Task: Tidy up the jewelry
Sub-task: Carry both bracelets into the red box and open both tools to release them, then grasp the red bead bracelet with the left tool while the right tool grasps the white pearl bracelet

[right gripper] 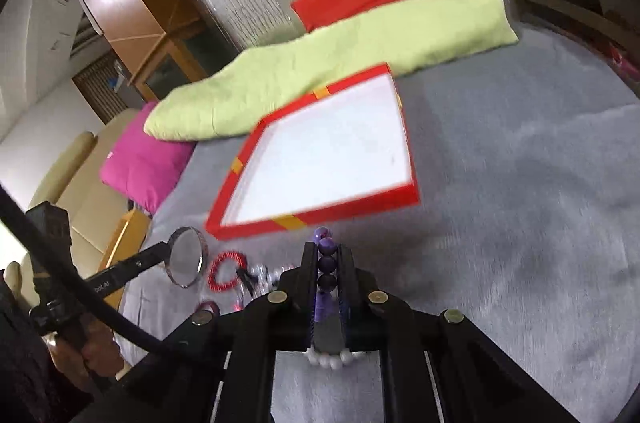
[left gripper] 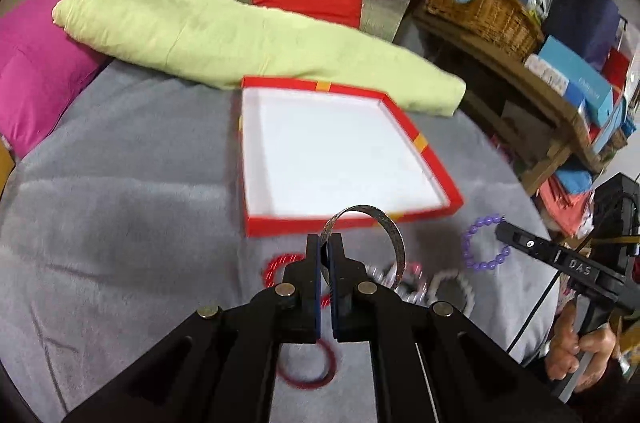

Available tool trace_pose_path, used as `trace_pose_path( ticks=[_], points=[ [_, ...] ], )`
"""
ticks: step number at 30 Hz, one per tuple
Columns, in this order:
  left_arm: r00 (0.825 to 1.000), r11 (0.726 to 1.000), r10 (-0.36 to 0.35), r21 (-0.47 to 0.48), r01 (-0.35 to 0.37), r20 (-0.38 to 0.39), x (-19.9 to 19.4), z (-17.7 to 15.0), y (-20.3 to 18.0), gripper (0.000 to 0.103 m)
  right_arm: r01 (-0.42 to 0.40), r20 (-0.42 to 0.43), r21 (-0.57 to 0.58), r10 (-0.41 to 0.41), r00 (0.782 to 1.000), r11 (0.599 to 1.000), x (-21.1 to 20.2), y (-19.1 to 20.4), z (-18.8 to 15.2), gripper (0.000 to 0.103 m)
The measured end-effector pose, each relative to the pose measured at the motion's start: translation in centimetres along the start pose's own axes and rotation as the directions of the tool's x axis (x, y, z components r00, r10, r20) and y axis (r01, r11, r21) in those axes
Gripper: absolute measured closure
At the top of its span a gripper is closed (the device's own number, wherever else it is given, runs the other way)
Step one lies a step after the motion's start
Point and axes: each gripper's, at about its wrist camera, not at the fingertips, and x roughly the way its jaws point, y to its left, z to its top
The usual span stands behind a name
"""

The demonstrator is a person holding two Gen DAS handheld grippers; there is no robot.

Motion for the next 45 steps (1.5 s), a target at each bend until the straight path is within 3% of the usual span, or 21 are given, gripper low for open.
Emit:
trace_pose_path(
  ticks=[2,7,10,20,21,24,26,33,41,45],
  points=[
    [1.0,1.0,0.006,-0.023,-0.006,0.003,0.6,1.0,0.0,0.099,-0.016,0.017,0.016,0.015,1.0,1.0,0.7,0.2,1.0,0.093],
    [0.996,0.995,0.095,0.023,-0.095,0.002,2.9,3.8,-1.4,0.099,-0.043,0.034,0.049,0.041,0.999,0.998,3.5,0.7,4.2,0.093],
    [0.992,0.991,0.123,0.044,-0.123,-0.008,4.8,5.2,-1.9,0.099,-0.065,0.002,0.084,0.065,0.998,0.994,6.3,0.7,5.4,0.093],
    [0.977,0.982,0.182,0.063,-0.176,-0.111,9.2,4.7,-0.6,0.098,0.049,-0.072,0.083,-0.043,0.996,0.995,11.5,0.0,6.3,0.09],
    [0.976,0.981,0.188,0.072,-0.181,-0.109,9.0,4.7,-0.6,0.097,0.053,-0.078,0.093,-0.045,0.996,0.994,11.5,-0.1,6.4,0.088],
    [0.973,0.977,0.21,0.056,-0.205,-0.095,7.7,4.4,0.4,0.084,0.057,-0.054,0.118,-0.051,0.997,0.991,10.0,-0.8,6.6,0.05],
    [0.972,0.976,0.216,0.033,-0.214,-0.088,6.6,4.1,1.2,0.083,0.063,-0.013,0.093,-0.063,0.998,0.994,8.5,-0.6,6.6,0.049],
    [0.969,0.973,0.233,0.017,-0.232,-0.087,4.0,2.5,1.6,0.079,0.048,-0.04,-0.003,-0.048,0.998,0.999,4.5,-0.2,4.9,0.049],
    [0.958,0.969,0.244,0.0,-0.247,-0.151,2.6,-1.1,2.1,0.079,0.042,-0.102,-0.027,-0.044,0.994,0.999,1.5,-1.4,1.8,0.054],
    [0.952,0.968,0.246,-0.001,-0.25,-0.181,3.0,-1.9,2.2,0.079,0.055,-0.181,-0.037,-0.061,0.982,0.998,1.9,-1.3,-0.5,0.058]
  ],
)
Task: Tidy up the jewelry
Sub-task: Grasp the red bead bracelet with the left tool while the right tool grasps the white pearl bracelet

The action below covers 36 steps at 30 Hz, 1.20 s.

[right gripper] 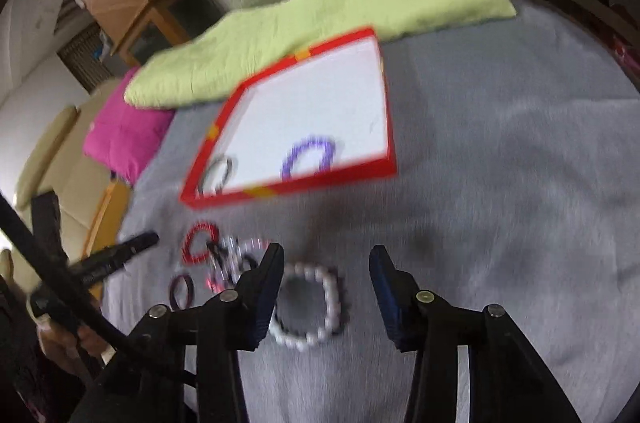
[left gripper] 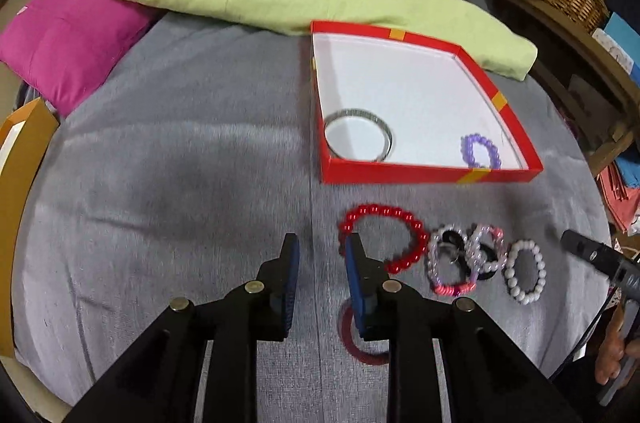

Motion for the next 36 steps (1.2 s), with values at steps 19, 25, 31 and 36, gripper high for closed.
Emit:
trace_pose_path(
  ticks=[19,25,31,36],
  points=[
    [0.996,0.993,-0.044,0.11,0.053,-0.079,4.6,1.1,-2.6,0.093,0.138,0.101,-0.098,-0.128,0.987,0.986,-0.1,2.4,0.4,0.093],
    [0.998,0.987,-0.055,0.153,0.058,-0.02,3.0,1.0,-3.2,0.093,0.109,0.108,-0.044,-0.104,0.989,0.993,0.0,2.1,1.1,0.093],
    [0.996,0.98,-0.073,0.192,0.061,0.055,0.2,1.0,-3.9,0.093,0.076,0.13,-0.039,-0.07,0.989,0.996,-0.5,2.4,1.0,0.093],
    [0.988,0.976,-0.096,0.204,0.07,0.123,-1.9,1.1,-4.3,0.093,0.052,0.154,-0.065,-0.042,0.987,0.997,-0.8,3.4,0.8,0.093]
  ],
)
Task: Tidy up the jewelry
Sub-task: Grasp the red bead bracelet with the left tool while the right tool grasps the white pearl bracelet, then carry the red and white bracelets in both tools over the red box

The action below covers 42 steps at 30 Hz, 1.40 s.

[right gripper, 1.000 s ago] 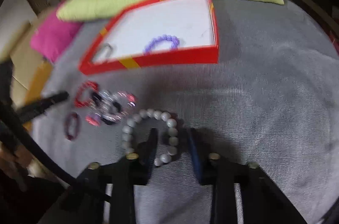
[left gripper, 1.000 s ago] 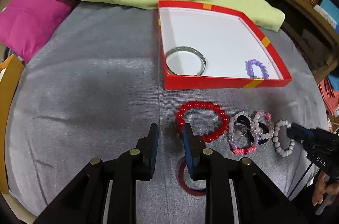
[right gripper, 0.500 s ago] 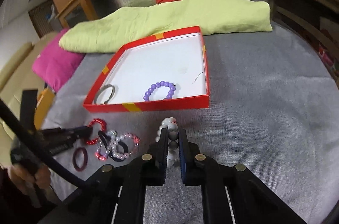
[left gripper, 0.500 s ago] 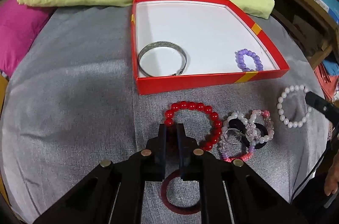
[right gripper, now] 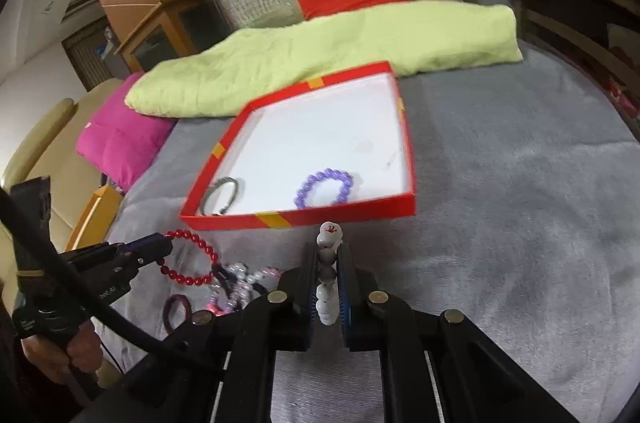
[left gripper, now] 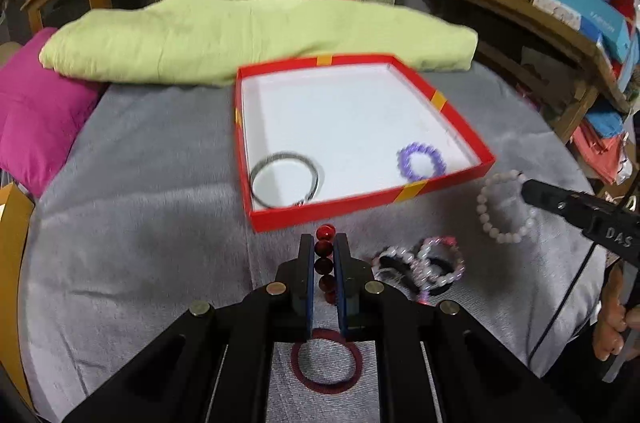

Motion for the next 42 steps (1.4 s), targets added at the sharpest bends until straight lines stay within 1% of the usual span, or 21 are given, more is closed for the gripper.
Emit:
trace_pose_path(
  ticks=[4,12,16,21,27,30,35,38,42],
  points=[
    [0.999,1.0,-0.009,-0.001,0.009,0.05,-0.9,0.6,-0.3,0.093,-0.03,0.05,-0.01,0.031,0.998,0.999,-0.7,0.8,0.3,0.093],
    [0.991,0.999,-0.034,0.02,0.032,0.128,-2.6,1.5,-1.3,0.093,-0.042,0.068,0.007,0.042,0.997,0.999,-0.9,1.0,0.5,0.093],
    [0.99,0.999,-0.035,0.017,0.033,0.139,-2.6,1.8,-1.6,0.093,-0.05,0.07,0.009,0.049,0.996,0.999,-0.9,1.1,0.6,0.093],
    [0.987,1.0,-0.019,0.008,0.017,0.16,-2.6,2.1,-1.9,0.093,-0.057,0.079,0.003,0.057,0.995,0.998,-0.9,1.4,0.7,0.093],
    [0.978,0.999,-0.037,0.002,0.038,0.203,-2.7,2.9,-2.3,0.093,-0.068,0.137,-0.003,0.068,0.988,0.998,-1.7,1.6,1.7,0.093],
    [0.977,0.999,-0.048,0.006,0.048,0.207,-2.2,3.4,-2.7,0.093,-0.073,0.16,0.003,0.072,0.985,0.997,-1.9,1.5,2.5,0.093],
    [0.976,0.998,-0.062,0.003,0.062,0.21,-1.1,4.2,-3.0,0.093,-0.058,0.172,0.017,0.054,0.984,0.998,-0.9,1.4,3.8,0.093],
    [0.977,0.998,-0.056,-0.006,0.059,0.205,-0.4,4.7,-3.1,0.093,-0.046,0.176,0.029,0.04,0.984,0.999,-0.3,1.1,4.5,0.093],
    [0.98,0.999,-0.035,-0.01,0.037,0.196,0.5,5.1,-3.4,0.093,-0.068,0.17,0.079,0.054,0.984,0.995,0.6,0.3,5.2,0.093]
  ],
)
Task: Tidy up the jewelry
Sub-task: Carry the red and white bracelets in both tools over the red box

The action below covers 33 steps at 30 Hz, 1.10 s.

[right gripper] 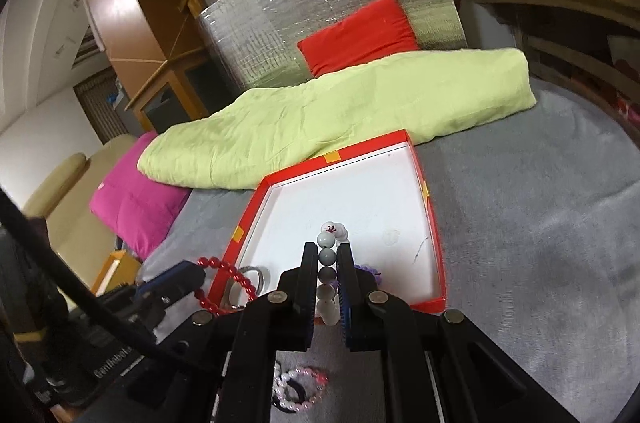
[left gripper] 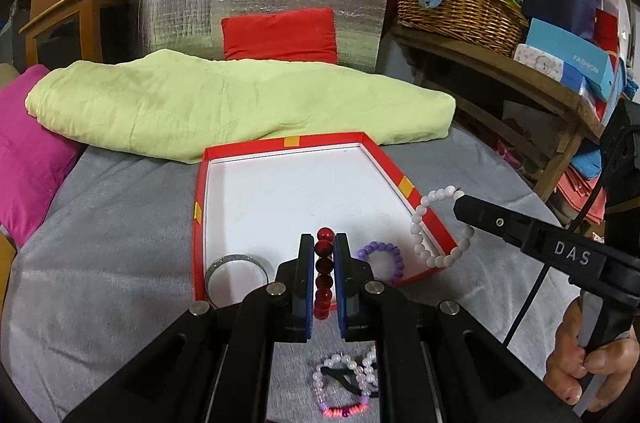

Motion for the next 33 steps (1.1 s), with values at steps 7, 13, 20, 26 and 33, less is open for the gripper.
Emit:
trace_pose_path(
  ticks=[7,13,20,26,33],
  points=[
    [0.998,0.998,0.066,0.017,-0.066,-0.016,1.7,0.2,-0.5,0.093,-0.03,0.002,0.047,0.03,1.0,0.998,1.3,-0.7,1.0,0.093],
    [0.995,0.995,0.093,0.029,-0.093,-0.022,3.0,0.4,-0.8,0.093,-0.037,0.006,0.074,0.036,0.999,0.997,3.3,-1.6,2.3,0.093],
    [0.994,0.995,0.101,0.026,-0.1,-0.036,4.5,0.8,-1.1,0.093,-0.03,-0.024,0.1,0.033,0.999,0.994,6.5,-2.6,3.2,0.093],
    [0.993,0.995,0.101,0.007,-0.101,-0.062,5.8,0.9,-0.7,0.093,-0.051,-0.048,0.138,0.058,0.997,0.989,8.8,-3.1,3.6,0.093],
    [0.992,0.997,0.079,0.013,-0.078,-0.094,6.7,0.6,-1.0,0.093,-0.045,-0.083,0.165,0.059,0.995,0.985,11.2,-3.1,3.7,0.093]
  ],
)
